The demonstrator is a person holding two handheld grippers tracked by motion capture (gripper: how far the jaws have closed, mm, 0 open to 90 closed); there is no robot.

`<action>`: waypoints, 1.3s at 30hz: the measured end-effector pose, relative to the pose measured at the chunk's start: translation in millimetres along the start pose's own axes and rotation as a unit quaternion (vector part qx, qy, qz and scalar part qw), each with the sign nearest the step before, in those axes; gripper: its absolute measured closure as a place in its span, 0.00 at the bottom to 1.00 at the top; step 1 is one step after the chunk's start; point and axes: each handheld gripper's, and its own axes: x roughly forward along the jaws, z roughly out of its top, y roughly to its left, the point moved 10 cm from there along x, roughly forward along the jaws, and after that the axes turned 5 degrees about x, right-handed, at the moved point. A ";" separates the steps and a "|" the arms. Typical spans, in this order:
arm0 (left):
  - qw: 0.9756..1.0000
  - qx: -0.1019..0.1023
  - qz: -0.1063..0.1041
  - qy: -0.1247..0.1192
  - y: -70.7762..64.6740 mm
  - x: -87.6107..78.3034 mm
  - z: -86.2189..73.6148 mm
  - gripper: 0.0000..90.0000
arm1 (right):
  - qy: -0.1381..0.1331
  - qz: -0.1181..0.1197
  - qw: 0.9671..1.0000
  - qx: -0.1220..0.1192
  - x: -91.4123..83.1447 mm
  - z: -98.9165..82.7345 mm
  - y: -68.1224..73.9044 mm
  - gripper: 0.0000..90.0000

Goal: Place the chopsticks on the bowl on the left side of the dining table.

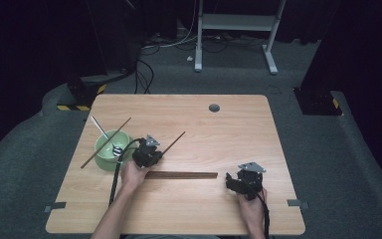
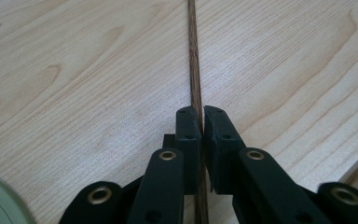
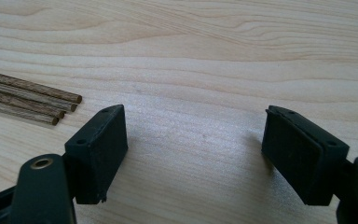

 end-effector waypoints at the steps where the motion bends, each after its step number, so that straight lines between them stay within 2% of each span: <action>1: 1.000 -0.001 -0.001 0.000 -0.2 0.0 0.0 0.93 | 0.000 0.000 1.000 0.000 0.0 0.0 0.0 0.24; 3: 1.000 0.001 0.000 0.001 0.0 -0.2 0.0 0.94 | 0.000 0.000 1.000 0.000 0.0 0.0 0.0 0.24; 5: 1.000 0.013 0.004 0.006 -0.3 -0.6 0.1 0.94 | 0.000 0.000 1.000 0.000 0.0 0.0 0.0 0.24; 9: 1.000 0.012 0.000 0.003 -1.8 -3.4 1.5 0.94 | 0.000 0.000 1.000 0.000 0.0 0.0 0.0 0.24; 11: 1.000 0.007 -0.003 -0.005 -3.2 -6.4 4.0 0.94 | 0.000 0.000 1.000 0.000 0.0 0.0 0.0 0.24; 17: 1.000 0.011 -0.005 -0.017 -5.3 -18.8 9.5 0.94 | 0.000 0.000 1.000 0.000 0.0 0.0 0.0 0.24; 24: 0.999 0.004 -0.011 -0.039 -5.7 -34.7 15.3 0.94 | 0.000 0.000 1.000 -0.001 0.0 0.0 0.0 0.24; 33: 0.999 0.004 -0.011 -0.052 -1.5 -53.6 18.9 0.94 | 0.000 0.000 1.000 -0.001 0.0 0.0 0.0 0.24; 39: 0.998 -0.006 -0.012 -0.058 3.7 -62.6 17.6 0.94 | 0.000 0.000 1.000 -0.001 0.0 -0.1 0.0 0.24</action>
